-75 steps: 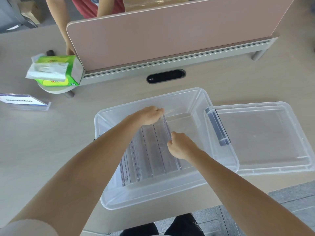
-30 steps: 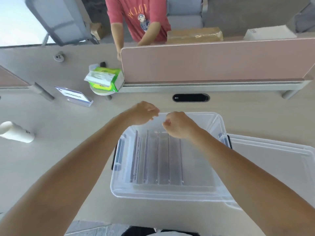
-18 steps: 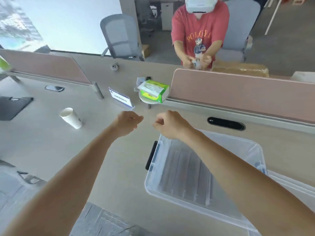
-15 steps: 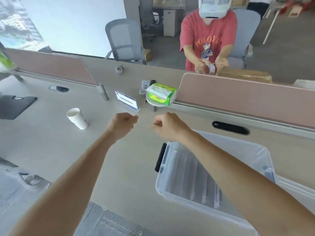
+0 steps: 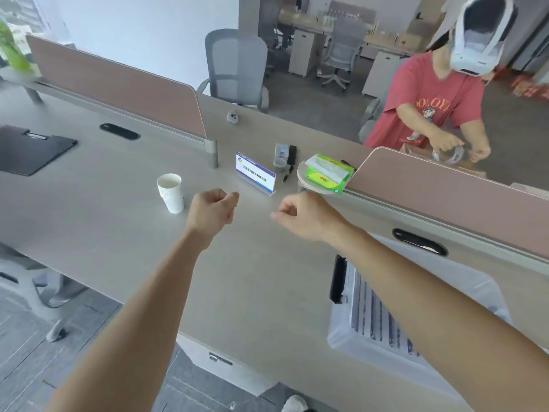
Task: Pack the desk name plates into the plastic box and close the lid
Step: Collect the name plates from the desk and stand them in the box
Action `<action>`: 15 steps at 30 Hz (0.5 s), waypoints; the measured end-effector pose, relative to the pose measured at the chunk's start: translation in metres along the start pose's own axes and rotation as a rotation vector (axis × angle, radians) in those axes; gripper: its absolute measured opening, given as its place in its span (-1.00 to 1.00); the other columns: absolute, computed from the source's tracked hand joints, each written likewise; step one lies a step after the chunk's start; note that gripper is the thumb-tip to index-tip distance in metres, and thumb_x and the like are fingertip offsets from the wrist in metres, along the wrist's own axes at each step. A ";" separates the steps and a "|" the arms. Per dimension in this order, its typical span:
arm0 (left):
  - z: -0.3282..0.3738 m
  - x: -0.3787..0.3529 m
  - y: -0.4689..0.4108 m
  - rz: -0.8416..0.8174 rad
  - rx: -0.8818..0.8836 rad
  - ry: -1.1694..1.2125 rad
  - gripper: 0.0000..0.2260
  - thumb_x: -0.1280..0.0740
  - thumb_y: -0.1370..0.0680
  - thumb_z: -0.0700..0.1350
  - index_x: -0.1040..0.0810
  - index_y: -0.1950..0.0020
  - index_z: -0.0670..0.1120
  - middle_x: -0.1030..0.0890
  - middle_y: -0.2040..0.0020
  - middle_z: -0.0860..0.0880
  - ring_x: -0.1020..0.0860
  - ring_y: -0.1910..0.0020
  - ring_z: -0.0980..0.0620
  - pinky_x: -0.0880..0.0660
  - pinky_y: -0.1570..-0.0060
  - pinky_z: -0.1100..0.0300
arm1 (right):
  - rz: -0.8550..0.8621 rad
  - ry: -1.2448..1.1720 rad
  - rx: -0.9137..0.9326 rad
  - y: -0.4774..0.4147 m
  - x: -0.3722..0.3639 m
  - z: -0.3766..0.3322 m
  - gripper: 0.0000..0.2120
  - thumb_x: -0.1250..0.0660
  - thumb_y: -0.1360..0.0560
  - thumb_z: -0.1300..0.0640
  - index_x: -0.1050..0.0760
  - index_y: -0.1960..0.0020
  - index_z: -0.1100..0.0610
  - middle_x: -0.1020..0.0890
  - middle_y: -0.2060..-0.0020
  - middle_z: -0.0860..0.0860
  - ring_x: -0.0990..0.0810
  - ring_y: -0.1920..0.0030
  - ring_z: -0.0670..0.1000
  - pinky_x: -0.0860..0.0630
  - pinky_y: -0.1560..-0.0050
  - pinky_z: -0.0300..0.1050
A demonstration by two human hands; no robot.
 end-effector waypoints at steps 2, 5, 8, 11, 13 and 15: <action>-0.004 0.009 -0.009 0.035 0.017 0.053 -0.62 -0.35 -0.45 -0.03 -0.42 0.57 0.01 -0.44 0.54 0.03 -0.37 0.41 -0.05 -0.35 0.22 0.04 | -0.026 -0.006 -0.003 -0.012 -0.005 -0.003 -0.73 -0.34 -0.52 -0.09 -0.57 0.14 0.13 -0.59 0.32 -0.08 -0.53 0.31 -0.06 -0.44 0.26 -0.15; -0.002 0.015 -0.021 0.078 0.041 0.125 -0.68 -0.31 -0.56 0.00 -0.51 0.39 -0.04 -0.44 0.51 0.04 -0.38 0.47 0.00 -0.36 0.25 0.13 | -0.045 -0.012 0.022 -0.034 -0.010 -0.006 -0.73 -0.34 -0.52 -0.09 -0.57 0.13 0.13 -0.62 0.27 -0.05 -0.58 0.22 0.00 -0.47 0.22 -0.14; 0.001 0.017 -0.037 0.132 0.078 0.172 -0.73 -0.28 -0.60 0.02 -0.55 0.20 -0.12 -0.48 0.38 -0.01 -0.44 0.42 0.02 -0.44 0.25 0.17 | -0.042 -0.047 0.056 -0.062 -0.010 -0.002 -0.74 -0.33 -0.53 -0.07 -0.58 0.11 0.14 -0.59 0.29 -0.07 -0.56 0.23 -0.03 -0.41 0.28 -0.19; 0.006 0.018 -0.058 0.169 0.078 0.127 -0.77 -0.28 -0.59 0.04 -0.57 0.09 -0.11 -0.54 0.26 -0.05 -0.50 0.32 -0.02 -0.48 0.18 0.14 | -0.031 -0.096 0.052 -0.094 -0.010 0.015 -0.77 -0.32 -0.53 -0.02 -0.58 0.12 0.14 -0.61 0.26 -0.06 -0.54 0.24 -0.04 -0.37 0.34 -0.25; 0.006 0.018 -0.073 0.189 0.079 0.100 -0.75 -0.29 -0.60 0.05 -0.59 -0.02 -0.13 -0.56 0.17 -0.07 -0.52 0.27 -0.04 -0.49 0.18 0.14 | -0.019 -0.116 0.042 -0.116 -0.013 0.027 -0.79 -0.32 -0.53 0.00 -0.58 0.14 0.12 -0.61 0.26 -0.08 -0.54 0.22 -0.03 -0.35 0.34 -0.28; 0.005 0.017 -0.088 0.211 0.083 0.094 -0.71 -0.28 -0.60 0.06 -0.58 -0.13 -0.14 -0.59 0.10 -0.07 -0.55 0.21 -0.04 -0.52 0.17 0.14 | -0.002 -0.135 0.023 -0.135 -0.018 0.038 -0.81 -0.32 -0.53 0.01 -0.58 0.14 0.11 -0.61 0.24 -0.08 -0.55 0.18 -0.02 -0.35 0.34 -0.26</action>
Point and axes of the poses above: each hand's wrist, its own y-axis away from the middle knuckle, its own x-axis out of the back of the hand, z = x × y, the point moved 3 cm from there along -y, towards the middle knuckle
